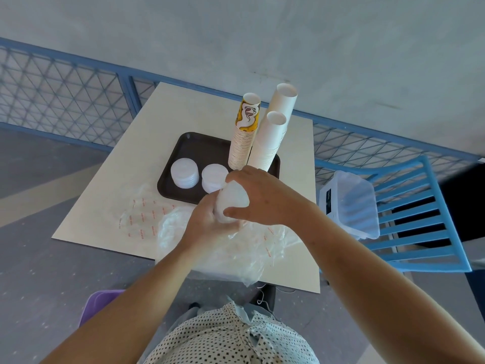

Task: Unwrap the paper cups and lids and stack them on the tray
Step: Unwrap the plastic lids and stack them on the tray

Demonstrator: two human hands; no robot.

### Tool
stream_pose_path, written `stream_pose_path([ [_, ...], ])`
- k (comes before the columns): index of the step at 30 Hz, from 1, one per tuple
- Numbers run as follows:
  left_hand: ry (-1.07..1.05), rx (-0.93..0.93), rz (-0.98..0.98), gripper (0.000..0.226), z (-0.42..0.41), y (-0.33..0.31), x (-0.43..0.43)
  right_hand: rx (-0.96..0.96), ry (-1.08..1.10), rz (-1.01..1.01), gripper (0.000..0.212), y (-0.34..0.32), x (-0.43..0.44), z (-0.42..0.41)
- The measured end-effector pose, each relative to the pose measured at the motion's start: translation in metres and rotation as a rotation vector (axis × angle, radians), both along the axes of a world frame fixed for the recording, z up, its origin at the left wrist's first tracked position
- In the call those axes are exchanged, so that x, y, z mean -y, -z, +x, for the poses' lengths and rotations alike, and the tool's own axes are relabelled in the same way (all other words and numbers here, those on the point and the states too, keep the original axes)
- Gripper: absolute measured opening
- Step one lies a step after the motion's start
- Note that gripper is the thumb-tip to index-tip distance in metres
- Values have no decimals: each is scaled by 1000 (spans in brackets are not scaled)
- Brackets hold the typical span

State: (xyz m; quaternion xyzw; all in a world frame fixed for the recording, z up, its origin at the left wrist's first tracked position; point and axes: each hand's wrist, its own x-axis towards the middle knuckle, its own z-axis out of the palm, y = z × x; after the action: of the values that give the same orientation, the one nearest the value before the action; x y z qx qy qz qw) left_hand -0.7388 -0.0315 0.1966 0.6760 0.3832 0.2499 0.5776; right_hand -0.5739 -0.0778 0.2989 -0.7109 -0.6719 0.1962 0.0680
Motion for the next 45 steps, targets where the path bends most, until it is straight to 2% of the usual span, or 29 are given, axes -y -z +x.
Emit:
stream_pose_path([
  [10, 7, -54, 150, 62, 2, 5, -1, -198, 222, 84, 65, 22, -3, 5],
  [14, 26, -60, 217, 65, 5, 4, -1, -260, 287, -14, 67, 28, -9, 10],
  [20, 58, -51, 261, 68, 11, 7, -5, -249, 265, -74, 69, 30, -14, 13],
  [29, 100, -67, 241, 72, 12, 19, -5, -314, 416, 104, 53, 33, -20, 17],
  [34, 108, -79, 212, 68, 9, 22, -3, -305, 405, 179, 48, 28, -18, 32],
  [42, 112, -102, 142, 65, 8, 24, -4, -289, 471, 130, 34, 33, -10, 64],
  [45, 91, -127, 112, 62, 7, 24, -6, -252, 505, 98, 35, 42, -8, 75],
])
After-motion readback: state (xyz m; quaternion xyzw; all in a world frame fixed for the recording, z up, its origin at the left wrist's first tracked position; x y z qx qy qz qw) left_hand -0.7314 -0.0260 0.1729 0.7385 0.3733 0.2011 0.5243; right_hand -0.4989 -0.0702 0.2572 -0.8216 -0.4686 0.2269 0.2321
